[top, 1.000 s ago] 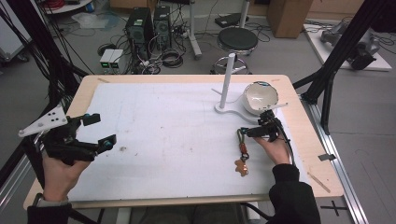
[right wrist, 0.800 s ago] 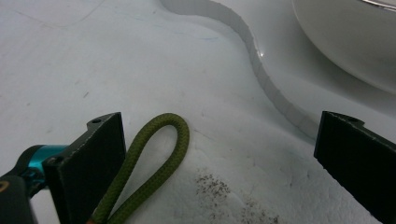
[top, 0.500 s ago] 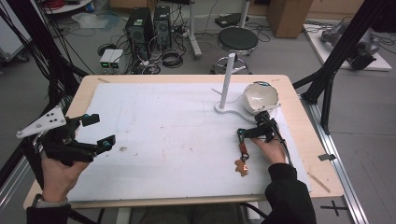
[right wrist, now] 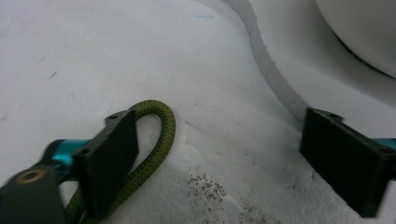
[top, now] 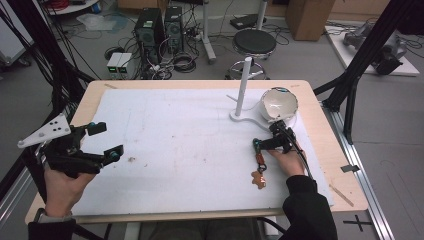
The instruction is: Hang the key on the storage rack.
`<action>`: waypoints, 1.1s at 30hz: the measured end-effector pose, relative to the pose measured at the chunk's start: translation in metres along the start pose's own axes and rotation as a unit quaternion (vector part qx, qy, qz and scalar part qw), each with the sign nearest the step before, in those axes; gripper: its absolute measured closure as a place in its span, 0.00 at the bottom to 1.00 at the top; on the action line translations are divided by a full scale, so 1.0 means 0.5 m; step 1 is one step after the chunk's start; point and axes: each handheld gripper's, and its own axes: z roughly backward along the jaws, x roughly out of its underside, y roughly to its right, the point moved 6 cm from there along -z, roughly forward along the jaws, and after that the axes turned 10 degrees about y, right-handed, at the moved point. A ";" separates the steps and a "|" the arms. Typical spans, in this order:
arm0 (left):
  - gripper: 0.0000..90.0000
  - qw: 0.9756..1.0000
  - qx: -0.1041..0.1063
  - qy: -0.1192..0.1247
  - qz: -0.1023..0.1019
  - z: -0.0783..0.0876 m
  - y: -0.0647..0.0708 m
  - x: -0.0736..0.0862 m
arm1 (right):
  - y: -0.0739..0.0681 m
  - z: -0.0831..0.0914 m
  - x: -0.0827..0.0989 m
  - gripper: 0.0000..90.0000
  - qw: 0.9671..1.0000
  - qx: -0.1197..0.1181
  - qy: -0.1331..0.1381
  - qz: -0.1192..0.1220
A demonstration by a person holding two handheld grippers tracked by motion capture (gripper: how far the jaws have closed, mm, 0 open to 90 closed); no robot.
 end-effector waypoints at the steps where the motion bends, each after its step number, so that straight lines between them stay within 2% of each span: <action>1: 0.04 1.000 0.000 0.000 -0.001 0.000 -0.001 0.000 | -0.001 0.002 -0.001 0.20 1.000 0.002 0.001 0.004; 3: 0.04 1.000 -0.003 0.001 0.003 0.000 -0.002 0.000 | -0.005 0.005 -0.001 0.28 1.000 -0.003 0.011 0.009; 6: 0.04 1.000 -0.003 0.000 0.002 0.001 -0.002 0.001 | -0.009 0.007 0.003 0.34 1.000 -0.004 0.025 0.013; 10: 0.04 1.000 -0.002 -0.001 0.001 -0.001 -0.001 0.001 | -0.016 0.011 0.005 0.50 0.999 -0.012 0.040 0.019; 11: 0.04 1.000 -0.003 -0.002 0.000 -0.001 -0.001 0.001 | -0.022 0.014 0.004 0.61 0.998 -0.023 0.042 0.028; 12: 0.04 1.000 -0.003 -0.002 0.001 -0.001 -0.001 0.001 | -0.022 0.014 0.004 0.61 0.998 -0.023 0.042 0.028; 14: 0.04 1.000 -0.003 -0.001 0.002 -0.002 0.000 0.001 | -0.029 0.015 0.004 0.73 0.998 -0.034 0.042 0.032; 15: 0.04 1.000 -0.003 -0.002 0.000 -0.001 -0.001 0.001 | -0.034 0.016 0.003 0.88 0.997 -0.041 0.044 0.041; 18: 0.04 1.000 -0.003 -0.003 0.000 -0.001 -0.001 0.001 | -0.038 0.016 0.002 0.92 0.997 -0.042 0.043 0.044; 23: 0.04 1.000 -0.006 -0.002 0.000 -0.002 -0.001 0.002 | -0.032 0.022 0.002 0.93 0.998 -0.042 0.046 0.032; 27: 0.04 1.000 -0.007 -0.001 0.000 -0.001 -0.002 0.002 | -0.026 0.043 -0.011 0.94 0.996 -0.041 0.075 0.025; 29: 0.04 1.000 -0.008 -0.001 0.001 -0.001 -0.002 0.001 | -0.023 0.066 -0.024 0.94 0.993 -0.043 0.107 0.024; 30: 0.04 1.000 -0.007 0.000 0.001 -0.001 -0.002 0.001 | -0.023 0.066 -0.024 0.94 0.993 -0.043 0.107 0.024; 33: 0.04 1.000 -0.007 0.001 0.000 -0.001 -0.001 0.000 | -0.022 0.094 -0.036 0.94 0.990 -0.045 0.136 0.021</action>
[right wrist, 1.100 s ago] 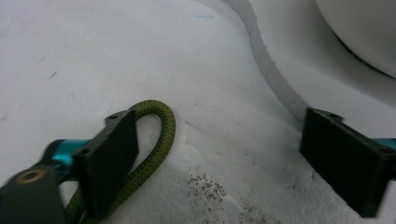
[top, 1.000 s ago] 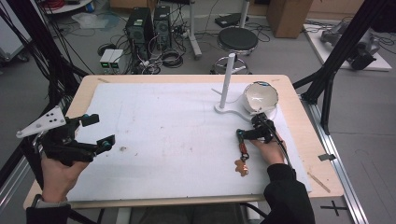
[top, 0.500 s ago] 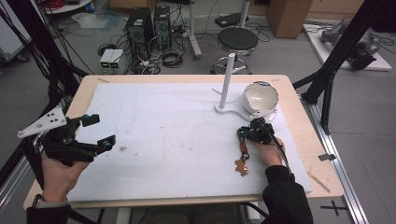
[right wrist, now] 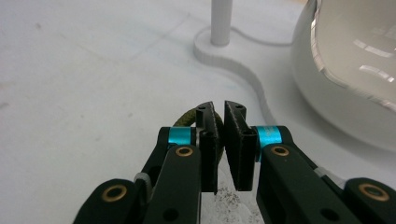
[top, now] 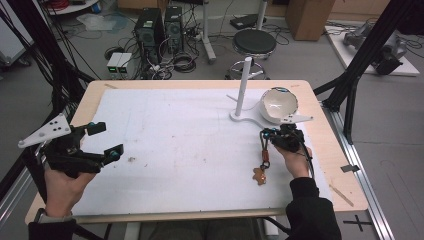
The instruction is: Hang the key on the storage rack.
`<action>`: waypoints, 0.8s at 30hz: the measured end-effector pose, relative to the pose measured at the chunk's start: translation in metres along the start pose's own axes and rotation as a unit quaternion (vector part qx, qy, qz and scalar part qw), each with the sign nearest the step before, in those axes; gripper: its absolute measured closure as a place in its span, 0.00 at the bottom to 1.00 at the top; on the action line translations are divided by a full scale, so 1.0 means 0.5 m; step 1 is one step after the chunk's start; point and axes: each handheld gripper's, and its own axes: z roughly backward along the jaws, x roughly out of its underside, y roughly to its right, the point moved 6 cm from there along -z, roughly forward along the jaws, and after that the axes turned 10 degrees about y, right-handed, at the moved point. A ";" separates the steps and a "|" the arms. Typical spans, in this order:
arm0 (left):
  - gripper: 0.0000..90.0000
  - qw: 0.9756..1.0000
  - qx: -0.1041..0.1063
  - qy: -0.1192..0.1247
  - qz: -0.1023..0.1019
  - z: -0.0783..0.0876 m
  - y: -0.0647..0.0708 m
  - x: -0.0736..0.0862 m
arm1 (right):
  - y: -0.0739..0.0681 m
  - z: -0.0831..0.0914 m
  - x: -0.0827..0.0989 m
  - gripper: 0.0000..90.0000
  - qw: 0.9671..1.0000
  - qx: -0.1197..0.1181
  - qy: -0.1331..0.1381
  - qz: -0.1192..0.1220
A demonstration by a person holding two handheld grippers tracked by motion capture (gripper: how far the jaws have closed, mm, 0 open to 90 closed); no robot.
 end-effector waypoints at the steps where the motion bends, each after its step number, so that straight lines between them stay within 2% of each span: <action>1: 0.04 1.000 0.000 0.001 0.001 -0.001 0.001 0.000 | 0.001 0.008 -0.007 0.94 1.000 0.000 0.008 0.002; 6: 0.04 1.000 -0.001 0.002 0.004 -0.001 -0.003 -0.002 | -0.007 0.052 -0.060 0.94 0.999 -0.001 0.048 0.015; 12: 0.04 1.000 0.001 0.001 0.001 -0.003 -0.003 -0.002 | -0.017 0.106 -0.132 0.94 0.996 0.002 0.089 0.029; 18: 0.04 1.000 -0.003 -0.003 0.003 -0.012 -0.006 0.004 | -0.027 0.164 -0.188 0.94 0.992 0.013 0.112 0.053; 21: 0.04 1.000 0.005 -0.001 -0.002 -0.014 -0.003 0.004 | -0.030 0.189 -0.216 0.94 0.991 0.013 0.121 0.060; 24: 0.04 1.000 0.004 0.000 -0.003 -0.014 -0.001 0.002 | -0.033 0.213 -0.248 0.94 0.989 0.009 0.131 0.069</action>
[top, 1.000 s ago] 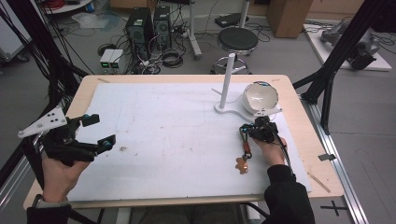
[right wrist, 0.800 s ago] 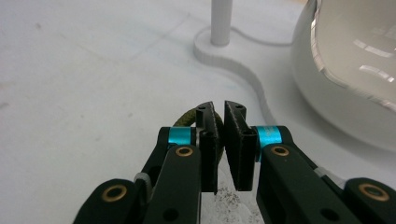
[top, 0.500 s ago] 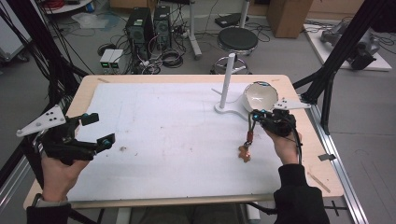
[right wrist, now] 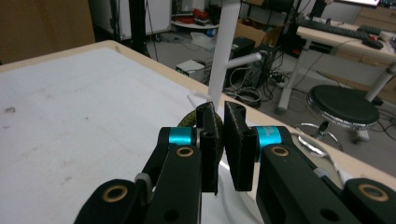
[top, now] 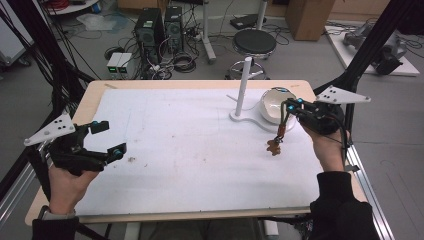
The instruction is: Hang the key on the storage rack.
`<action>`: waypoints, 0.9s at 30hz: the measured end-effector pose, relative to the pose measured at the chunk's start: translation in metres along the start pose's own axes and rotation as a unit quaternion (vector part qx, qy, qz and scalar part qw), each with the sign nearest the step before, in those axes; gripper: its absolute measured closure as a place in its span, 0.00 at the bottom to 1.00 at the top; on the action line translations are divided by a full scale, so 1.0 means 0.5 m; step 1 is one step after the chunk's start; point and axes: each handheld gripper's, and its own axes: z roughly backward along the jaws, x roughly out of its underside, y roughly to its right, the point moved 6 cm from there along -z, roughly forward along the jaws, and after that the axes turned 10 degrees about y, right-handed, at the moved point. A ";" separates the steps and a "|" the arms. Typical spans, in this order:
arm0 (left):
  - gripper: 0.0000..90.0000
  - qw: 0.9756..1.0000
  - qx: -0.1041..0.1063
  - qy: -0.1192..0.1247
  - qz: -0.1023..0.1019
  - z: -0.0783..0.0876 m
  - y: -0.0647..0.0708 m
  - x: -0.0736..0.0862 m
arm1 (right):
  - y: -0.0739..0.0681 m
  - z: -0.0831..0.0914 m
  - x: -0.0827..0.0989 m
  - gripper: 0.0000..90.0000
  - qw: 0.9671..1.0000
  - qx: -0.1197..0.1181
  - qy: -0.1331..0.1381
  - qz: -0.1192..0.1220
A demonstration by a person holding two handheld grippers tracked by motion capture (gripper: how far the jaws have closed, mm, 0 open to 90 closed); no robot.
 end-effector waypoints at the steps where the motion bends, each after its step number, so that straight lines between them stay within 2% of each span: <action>1: 0.04 1.000 0.001 0.000 0.000 0.000 0.001 -0.001 | 0.000 0.004 -0.011 0.94 1.000 0.000 0.001 0.002; 7: 0.04 1.000 0.004 -0.001 -0.001 -0.002 0.004 0.000 | -0.002 0.010 -0.051 0.94 1.000 -0.004 0.009 0.008; 14: 0.04 1.000 0.008 0.000 0.000 -0.008 0.008 0.001 | 0.003 -0.013 -0.057 0.94 1.000 -0.009 0.007 0.000; 21: 0.04 1.000 0.009 -0.002 -0.001 -0.009 0.007 0.000 | 0.016 -0.060 -0.065 0.94 1.000 -0.016 0.002 -0.005; 23: 0.04 1.000 0.008 -0.001 0.000 -0.007 0.006 0.001 | 0.016 -0.078 -0.068 0.94 1.000 -0.016 0.000 -0.010; 27: 0.04 1.000 0.005 -0.001 0.001 0.001 0.001 0.001 | 0.007 -0.121 -0.076 0.94 1.000 -0.027 -0.006 -0.005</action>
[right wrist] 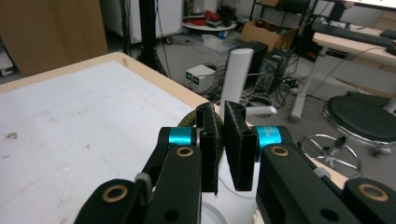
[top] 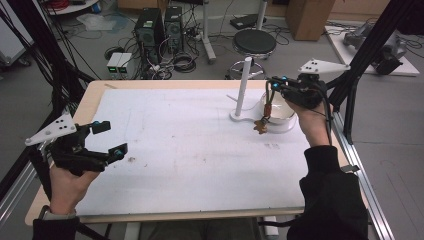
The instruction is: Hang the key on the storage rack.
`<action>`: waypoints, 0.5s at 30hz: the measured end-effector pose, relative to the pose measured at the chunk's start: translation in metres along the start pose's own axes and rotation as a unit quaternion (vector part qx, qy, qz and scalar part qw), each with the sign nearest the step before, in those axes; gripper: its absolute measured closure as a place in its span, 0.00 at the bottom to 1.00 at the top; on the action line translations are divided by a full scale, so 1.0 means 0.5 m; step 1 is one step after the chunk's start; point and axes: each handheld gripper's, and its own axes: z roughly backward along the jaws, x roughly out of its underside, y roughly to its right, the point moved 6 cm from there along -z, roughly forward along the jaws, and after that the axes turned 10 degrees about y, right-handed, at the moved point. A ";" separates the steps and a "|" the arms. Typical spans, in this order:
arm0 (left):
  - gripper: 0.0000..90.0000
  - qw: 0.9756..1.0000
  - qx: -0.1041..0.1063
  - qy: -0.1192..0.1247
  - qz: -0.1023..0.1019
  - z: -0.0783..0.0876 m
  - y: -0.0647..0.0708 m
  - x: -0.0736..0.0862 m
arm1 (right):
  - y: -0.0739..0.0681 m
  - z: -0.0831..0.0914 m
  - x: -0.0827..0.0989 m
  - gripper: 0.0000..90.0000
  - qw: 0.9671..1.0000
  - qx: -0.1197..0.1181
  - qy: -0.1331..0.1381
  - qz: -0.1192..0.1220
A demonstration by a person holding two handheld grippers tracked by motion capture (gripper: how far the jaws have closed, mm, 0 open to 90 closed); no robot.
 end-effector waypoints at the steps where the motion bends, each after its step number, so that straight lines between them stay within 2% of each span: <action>1: 0.04 1.000 -0.002 0.001 0.001 0.003 -0.001 0.000 | -0.003 -0.006 0.000 0.94 1.000 0.000 -0.005 -0.002; 7: 0.04 1.000 -0.003 0.000 0.001 0.014 0.001 0.000 | -0.016 -0.061 -0.004 0.94 1.000 -0.008 -0.010 0.009; 15: 0.04 1.000 -0.009 0.001 -0.002 0.031 0.006 -0.002 | -0.014 -0.108 -0.007 0.94 1.000 0.001 -0.022 0.001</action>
